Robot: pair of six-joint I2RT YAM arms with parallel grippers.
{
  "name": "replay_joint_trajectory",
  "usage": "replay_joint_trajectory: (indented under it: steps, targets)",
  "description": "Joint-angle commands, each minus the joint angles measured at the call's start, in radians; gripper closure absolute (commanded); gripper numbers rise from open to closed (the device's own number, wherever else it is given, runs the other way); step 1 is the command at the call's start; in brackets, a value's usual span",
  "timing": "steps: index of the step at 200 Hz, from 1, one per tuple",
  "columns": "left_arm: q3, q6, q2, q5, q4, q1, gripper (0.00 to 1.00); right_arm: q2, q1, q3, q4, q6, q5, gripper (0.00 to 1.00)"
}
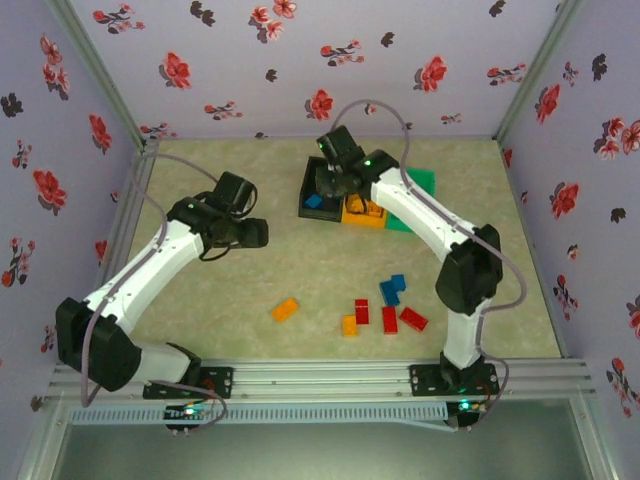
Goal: Sort the legos into containers by color
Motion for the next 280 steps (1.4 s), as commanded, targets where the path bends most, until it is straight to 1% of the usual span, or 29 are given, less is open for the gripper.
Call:
replay_joint_trajectory:
  steps: [1,35,58,76,125,129,135,143,153,158,168,192,221,239,255,280]
  targets:
    - [-0.020,-0.031,-0.031,-0.010,-0.018,0.003,0.31,0.100,-0.044,0.119,-0.072,-0.061,-0.064,0.74]
    - [-0.041,-0.033,-0.051,-0.006,-0.020,-0.001,0.31,0.245,-0.082,0.306,-0.139,-0.071,-0.083,0.74]
    - [-0.048,-0.031,-0.058,-0.005,-0.020,-0.001,0.31,0.311,-0.093,0.375,-0.158,-0.075,-0.087,0.74]
    - [-0.049,-0.030,-0.062,-0.005,-0.019,0.000,0.31,0.344,-0.100,0.405,-0.171,-0.072,-0.094,0.73]
    - [-0.046,-0.019,-0.037,0.000,-0.019,-0.001,0.31,0.369,-0.113,0.404,-0.168,-0.072,-0.102,0.71]
    - [-0.043,-0.018,-0.033,0.000,-0.019,-0.001,0.31,0.370,-0.114,0.405,-0.167,-0.072,-0.105,0.69]
    - [-0.041,-0.016,-0.029,0.001,-0.020,-0.001,0.31,0.373,-0.117,0.406,-0.168,-0.071,-0.113,0.64]
    - [-0.041,-0.016,-0.026,0.001,-0.018,0.000,0.31,0.378,-0.119,0.413,-0.172,-0.071,-0.126,0.54]
    - [-0.046,-0.014,-0.028,0.006,-0.047,-0.001,0.30,0.379,-0.121,0.418,-0.182,-0.072,-0.131,0.45]
    - [-0.050,-0.013,-0.029,0.010,-0.048,-0.002,0.29,0.376,-0.121,0.417,-0.185,-0.074,-0.131,0.42]
    - [-0.055,-0.015,-0.029,0.019,-0.050,-0.002,0.29,0.366,-0.121,0.410,-0.191,-0.078,-0.130,0.39]
    - [-0.070,-0.025,-0.030,0.024,-0.056,-0.016,0.28,0.301,-0.121,0.344,-0.169,-0.081,-0.126,0.38]
    - [-0.098,-0.067,-0.031,0.036,-0.056,-0.043,0.28,0.179,-0.119,0.208,-0.120,-0.073,-0.131,0.38]
    - [-0.138,-0.123,-0.036,0.041,-0.050,-0.081,0.28,0.089,-0.118,0.096,-0.074,-0.064,-0.131,0.38]
    - [-0.180,-0.179,-0.039,0.042,-0.039,-0.131,0.27,0.007,-0.118,-0.009,-0.028,-0.048,-0.134,0.38]
    - [-0.236,-0.208,-0.033,0.055,-0.017,-0.218,0.26,-0.101,-0.113,-0.155,0.021,-0.026,-0.139,0.37]
